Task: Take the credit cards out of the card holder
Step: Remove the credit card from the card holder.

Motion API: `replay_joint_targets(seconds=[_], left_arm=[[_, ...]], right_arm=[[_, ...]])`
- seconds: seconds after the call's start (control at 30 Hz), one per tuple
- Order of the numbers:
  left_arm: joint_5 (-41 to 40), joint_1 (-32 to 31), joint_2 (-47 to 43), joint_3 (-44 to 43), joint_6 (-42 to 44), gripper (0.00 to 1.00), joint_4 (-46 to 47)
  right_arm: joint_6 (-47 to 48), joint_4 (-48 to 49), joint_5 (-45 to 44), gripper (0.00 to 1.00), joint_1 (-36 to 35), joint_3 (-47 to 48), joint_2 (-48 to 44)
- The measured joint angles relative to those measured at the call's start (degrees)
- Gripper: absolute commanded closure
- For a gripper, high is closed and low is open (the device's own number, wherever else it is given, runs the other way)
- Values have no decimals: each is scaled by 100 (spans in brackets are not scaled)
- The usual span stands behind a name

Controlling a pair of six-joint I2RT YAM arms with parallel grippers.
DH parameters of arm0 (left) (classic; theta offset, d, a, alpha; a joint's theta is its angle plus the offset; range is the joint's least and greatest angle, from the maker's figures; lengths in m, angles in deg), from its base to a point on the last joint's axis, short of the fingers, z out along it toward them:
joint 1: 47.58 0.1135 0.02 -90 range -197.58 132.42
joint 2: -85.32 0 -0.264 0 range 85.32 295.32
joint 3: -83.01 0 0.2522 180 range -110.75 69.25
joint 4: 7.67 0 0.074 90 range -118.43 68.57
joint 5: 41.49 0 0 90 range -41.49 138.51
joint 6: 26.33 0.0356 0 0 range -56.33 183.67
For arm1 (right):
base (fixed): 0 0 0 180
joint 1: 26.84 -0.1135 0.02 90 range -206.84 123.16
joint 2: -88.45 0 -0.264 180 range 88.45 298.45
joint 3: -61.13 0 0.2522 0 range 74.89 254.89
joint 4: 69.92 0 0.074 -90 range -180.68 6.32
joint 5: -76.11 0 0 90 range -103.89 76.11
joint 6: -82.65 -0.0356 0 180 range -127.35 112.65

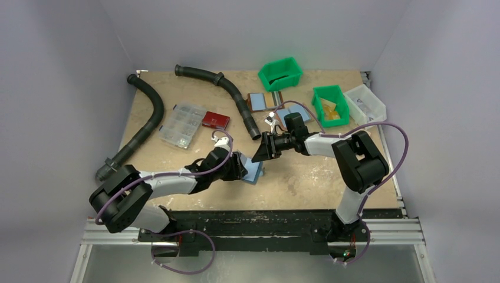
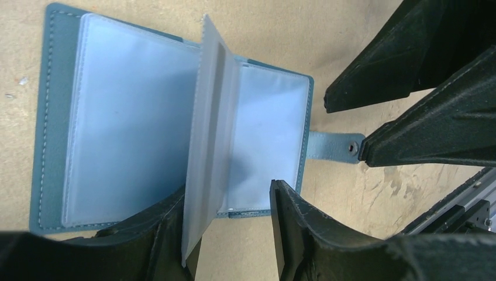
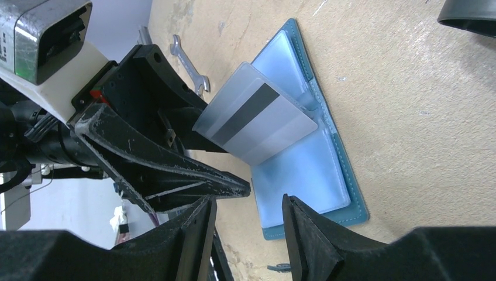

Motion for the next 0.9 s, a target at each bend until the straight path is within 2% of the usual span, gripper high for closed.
replay_joint_targets(seconds=[0.5,0.9], left_arm=[[151,302,-160,70,81,53,-146],[50,337,-170,-326,573,57,-789]], right_arm=[[122,-129,-39,47,0,0,0],[254,-229,-173,51,-2,4,59]])
